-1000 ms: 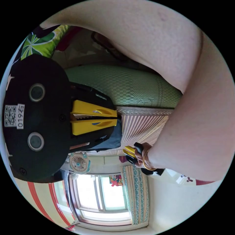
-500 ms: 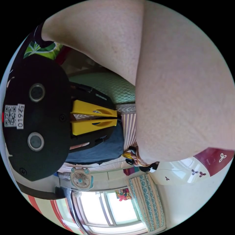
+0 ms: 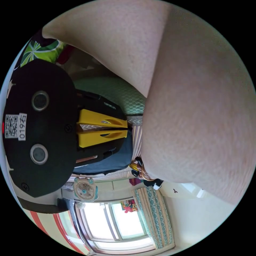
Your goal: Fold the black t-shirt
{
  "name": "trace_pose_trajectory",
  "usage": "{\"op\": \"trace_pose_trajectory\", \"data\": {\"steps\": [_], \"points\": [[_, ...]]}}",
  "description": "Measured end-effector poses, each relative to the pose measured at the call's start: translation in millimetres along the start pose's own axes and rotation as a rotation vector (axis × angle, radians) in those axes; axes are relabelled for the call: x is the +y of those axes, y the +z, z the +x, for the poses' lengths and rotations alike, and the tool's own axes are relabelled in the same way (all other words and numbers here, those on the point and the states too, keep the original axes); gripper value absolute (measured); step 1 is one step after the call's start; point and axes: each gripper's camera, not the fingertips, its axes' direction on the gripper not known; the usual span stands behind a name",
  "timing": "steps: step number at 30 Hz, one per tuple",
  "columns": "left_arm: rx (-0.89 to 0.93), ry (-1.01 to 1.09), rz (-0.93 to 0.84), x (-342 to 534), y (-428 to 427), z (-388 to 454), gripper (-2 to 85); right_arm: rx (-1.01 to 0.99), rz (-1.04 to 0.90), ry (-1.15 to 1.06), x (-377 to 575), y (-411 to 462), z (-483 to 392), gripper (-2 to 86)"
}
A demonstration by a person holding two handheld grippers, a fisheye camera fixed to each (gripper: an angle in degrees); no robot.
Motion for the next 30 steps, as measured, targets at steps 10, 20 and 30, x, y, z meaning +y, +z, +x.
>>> {"op": "trace_pose_trajectory", "data": {"steps": [10,20,30], "points": [[0.044,0.108,0.151,36.9,-13.1,86.7,0.9,-0.273,0.073,0.379,221.7,-25.9,103.6,7.7],[0.189,0.574,-0.007,101.1,90.5,315.0,1.1,-0.377,-0.176,1.117,691.4,-14.0,291.7,6.4],[0.294,0.586,-0.15,95.9,245.4,471.5,1.3,-0.731,0.07,1.378,961.4,70.2,324.6,7.8]]}}
